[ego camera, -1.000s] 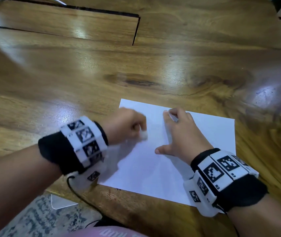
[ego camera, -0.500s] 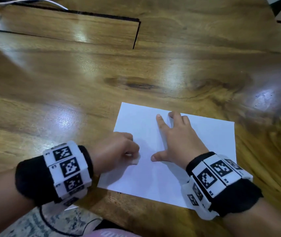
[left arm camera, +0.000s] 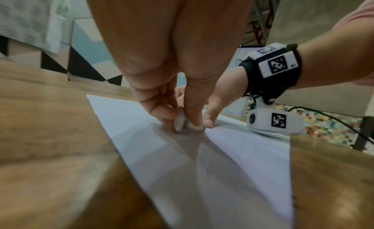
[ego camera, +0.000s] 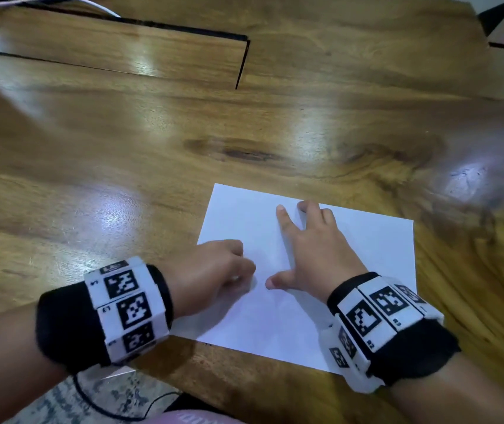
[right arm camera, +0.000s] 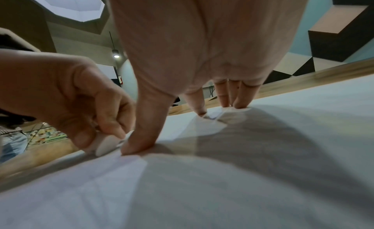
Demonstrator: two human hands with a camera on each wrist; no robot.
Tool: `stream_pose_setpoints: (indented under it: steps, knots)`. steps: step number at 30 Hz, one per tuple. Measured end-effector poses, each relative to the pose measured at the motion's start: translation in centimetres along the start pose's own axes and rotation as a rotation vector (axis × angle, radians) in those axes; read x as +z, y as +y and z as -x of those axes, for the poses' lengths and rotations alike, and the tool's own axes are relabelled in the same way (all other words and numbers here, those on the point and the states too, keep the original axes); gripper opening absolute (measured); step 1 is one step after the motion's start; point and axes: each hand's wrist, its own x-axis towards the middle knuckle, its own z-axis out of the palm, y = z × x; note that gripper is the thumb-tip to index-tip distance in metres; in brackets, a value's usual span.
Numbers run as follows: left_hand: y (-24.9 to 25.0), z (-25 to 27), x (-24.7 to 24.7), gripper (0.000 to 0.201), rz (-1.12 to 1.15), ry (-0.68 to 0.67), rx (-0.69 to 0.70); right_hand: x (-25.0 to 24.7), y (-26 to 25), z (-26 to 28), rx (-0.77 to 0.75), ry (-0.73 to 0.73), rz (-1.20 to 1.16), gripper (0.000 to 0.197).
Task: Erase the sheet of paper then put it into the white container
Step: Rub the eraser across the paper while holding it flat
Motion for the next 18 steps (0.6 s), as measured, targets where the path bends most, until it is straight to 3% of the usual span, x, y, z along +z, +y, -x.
stream_pose_setpoints:
  steps: [5,8,13,16,18]
  knots:
    - [0.1,-0.5,-0.3,0.011,-0.001,-0.025,-0.006,-0.5,1.2,0.7,-0.031,-0.047,-0.103,0.122]
    - [0.4,-1.5,-1.7,0.005,0.032,-0.060,-0.118,-0.6,1.6,0.9,-0.032,-0.049,-0.138,0.124]
    - [0.3,-7.9,-4.5,0.015,0.004,0.174,-0.182,-0.4,1.1,0.7,-0.025,-0.031,-0.123,0.125]
    - [0.7,-9.0,-3.6,0.010,-0.011,0.203,-0.174,-0.4,1.2,0.8,-0.024,-0.026,-0.133,0.125]
    - [1.1,-6.6,-2.3,0.009,0.010,0.164,-0.110,-0.5,1.1,0.8,-0.028,-0.026,-0.138,0.125]
